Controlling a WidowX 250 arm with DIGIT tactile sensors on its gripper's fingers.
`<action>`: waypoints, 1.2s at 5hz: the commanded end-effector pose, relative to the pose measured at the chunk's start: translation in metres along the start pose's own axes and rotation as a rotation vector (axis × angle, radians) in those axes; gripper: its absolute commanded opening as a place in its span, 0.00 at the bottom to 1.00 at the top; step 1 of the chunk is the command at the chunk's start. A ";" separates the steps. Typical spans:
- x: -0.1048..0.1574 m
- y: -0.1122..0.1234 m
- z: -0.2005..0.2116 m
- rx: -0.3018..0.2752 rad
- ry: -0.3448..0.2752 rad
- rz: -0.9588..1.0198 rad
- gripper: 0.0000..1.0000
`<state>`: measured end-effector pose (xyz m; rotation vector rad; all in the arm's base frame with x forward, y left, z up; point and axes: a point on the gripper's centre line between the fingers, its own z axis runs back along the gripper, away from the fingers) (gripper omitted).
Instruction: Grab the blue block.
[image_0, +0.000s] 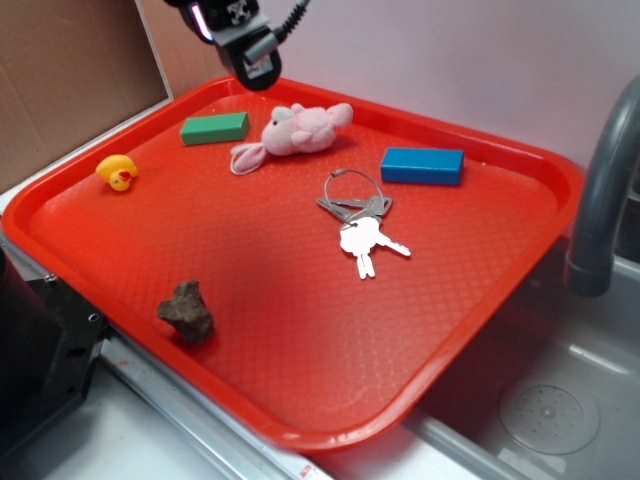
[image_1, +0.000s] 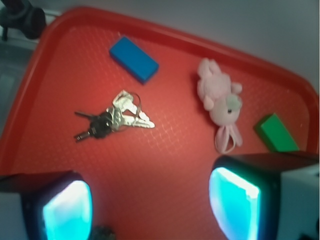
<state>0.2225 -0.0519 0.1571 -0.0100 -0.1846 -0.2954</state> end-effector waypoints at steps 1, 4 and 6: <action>0.009 0.002 0.010 0.013 -0.043 -0.002 1.00; 0.078 0.005 -0.091 0.133 -0.049 -0.153 1.00; 0.103 0.005 -0.127 -0.048 -0.086 -0.220 1.00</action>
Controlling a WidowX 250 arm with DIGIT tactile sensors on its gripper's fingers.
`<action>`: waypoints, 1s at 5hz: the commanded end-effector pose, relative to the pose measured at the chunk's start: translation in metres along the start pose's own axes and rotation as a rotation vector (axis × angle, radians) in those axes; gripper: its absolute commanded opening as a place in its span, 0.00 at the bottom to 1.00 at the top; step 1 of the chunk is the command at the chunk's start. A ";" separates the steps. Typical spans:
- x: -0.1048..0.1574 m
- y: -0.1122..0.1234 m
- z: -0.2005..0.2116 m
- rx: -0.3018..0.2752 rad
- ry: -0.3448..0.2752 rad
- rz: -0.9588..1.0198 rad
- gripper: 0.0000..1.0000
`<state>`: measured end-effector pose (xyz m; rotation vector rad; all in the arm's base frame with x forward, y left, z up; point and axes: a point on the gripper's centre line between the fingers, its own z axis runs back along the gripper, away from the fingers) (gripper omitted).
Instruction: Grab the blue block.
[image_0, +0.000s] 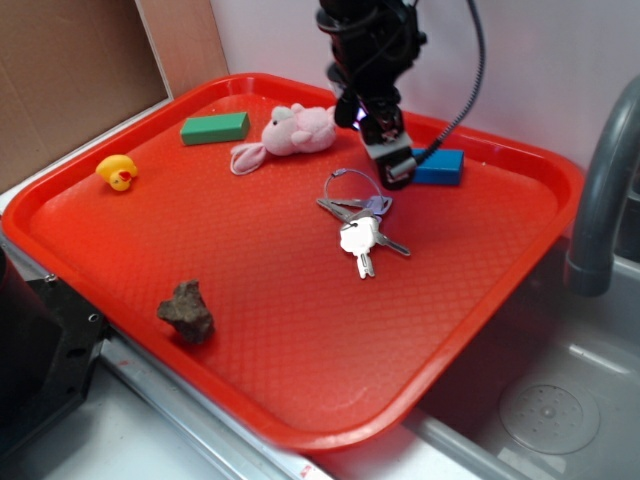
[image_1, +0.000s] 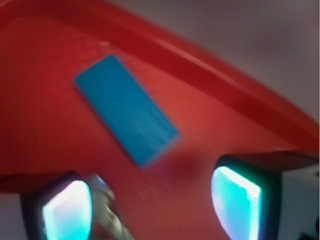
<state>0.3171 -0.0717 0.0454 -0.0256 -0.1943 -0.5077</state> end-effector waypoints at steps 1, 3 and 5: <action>0.040 -0.006 -0.017 -0.002 -0.058 -0.067 1.00; 0.036 -0.043 -0.027 -0.073 0.015 -0.152 1.00; 0.009 -0.071 0.008 -0.126 0.047 -0.166 0.00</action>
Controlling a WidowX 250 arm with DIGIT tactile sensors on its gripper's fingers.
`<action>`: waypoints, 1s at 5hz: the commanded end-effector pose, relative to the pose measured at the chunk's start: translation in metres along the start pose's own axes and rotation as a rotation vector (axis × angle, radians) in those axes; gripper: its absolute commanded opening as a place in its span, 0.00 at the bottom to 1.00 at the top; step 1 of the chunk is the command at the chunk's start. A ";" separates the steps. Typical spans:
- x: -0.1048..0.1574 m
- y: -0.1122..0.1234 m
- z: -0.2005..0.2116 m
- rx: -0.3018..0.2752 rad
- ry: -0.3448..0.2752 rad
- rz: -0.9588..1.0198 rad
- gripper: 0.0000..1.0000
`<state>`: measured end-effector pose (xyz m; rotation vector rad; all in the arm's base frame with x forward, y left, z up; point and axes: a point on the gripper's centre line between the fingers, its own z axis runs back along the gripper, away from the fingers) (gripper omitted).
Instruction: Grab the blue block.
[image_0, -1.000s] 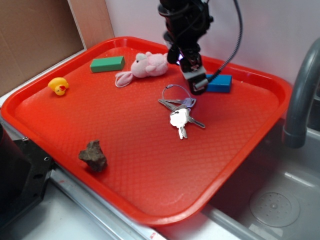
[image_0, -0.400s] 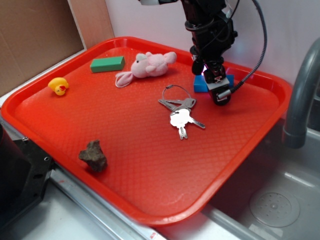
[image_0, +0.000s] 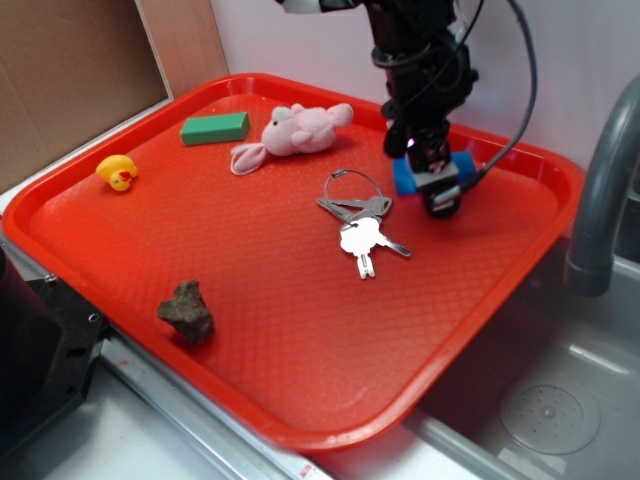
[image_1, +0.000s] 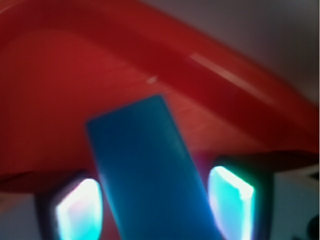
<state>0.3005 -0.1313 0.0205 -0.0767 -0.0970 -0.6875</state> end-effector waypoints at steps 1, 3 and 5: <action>-0.023 -0.020 0.068 0.010 -0.046 0.098 0.00; -0.083 0.020 0.173 -0.029 -0.176 0.582 0.00; -0.127 0.023 0.209 0.005 -0.107 1.031 0.00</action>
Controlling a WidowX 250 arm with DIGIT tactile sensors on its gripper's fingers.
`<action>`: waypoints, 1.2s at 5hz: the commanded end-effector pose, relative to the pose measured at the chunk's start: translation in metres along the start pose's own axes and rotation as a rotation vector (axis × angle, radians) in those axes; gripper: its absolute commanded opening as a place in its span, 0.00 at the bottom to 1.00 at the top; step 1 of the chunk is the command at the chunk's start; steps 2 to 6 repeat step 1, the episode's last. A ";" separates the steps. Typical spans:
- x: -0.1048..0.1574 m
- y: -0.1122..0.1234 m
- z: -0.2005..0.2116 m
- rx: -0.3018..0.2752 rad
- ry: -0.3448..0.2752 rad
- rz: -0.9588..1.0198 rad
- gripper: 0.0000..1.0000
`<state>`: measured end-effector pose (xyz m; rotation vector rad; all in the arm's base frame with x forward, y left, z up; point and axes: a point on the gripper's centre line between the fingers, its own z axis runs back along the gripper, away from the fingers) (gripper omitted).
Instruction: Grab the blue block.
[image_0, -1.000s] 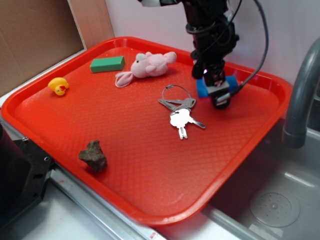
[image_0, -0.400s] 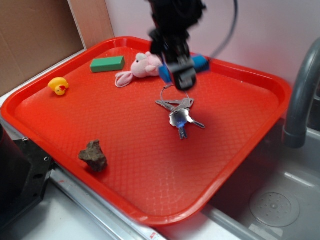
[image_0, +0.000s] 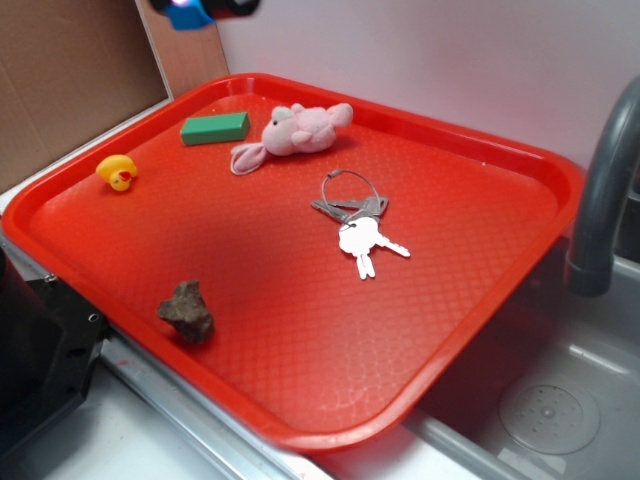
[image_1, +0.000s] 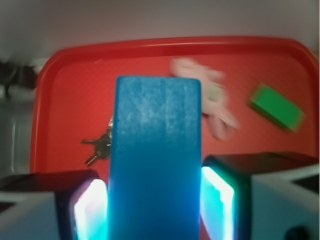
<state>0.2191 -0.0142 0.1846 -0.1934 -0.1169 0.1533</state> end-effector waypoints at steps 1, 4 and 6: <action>-0.019 -0.007 0.033 0.089 -0.074 0.177 0.00; -0.019 -0.007 0.033 0.089 -0.074 0.177 0.00; -0.019 -0.007 0.033 0.089 -0.074 0.177 0.00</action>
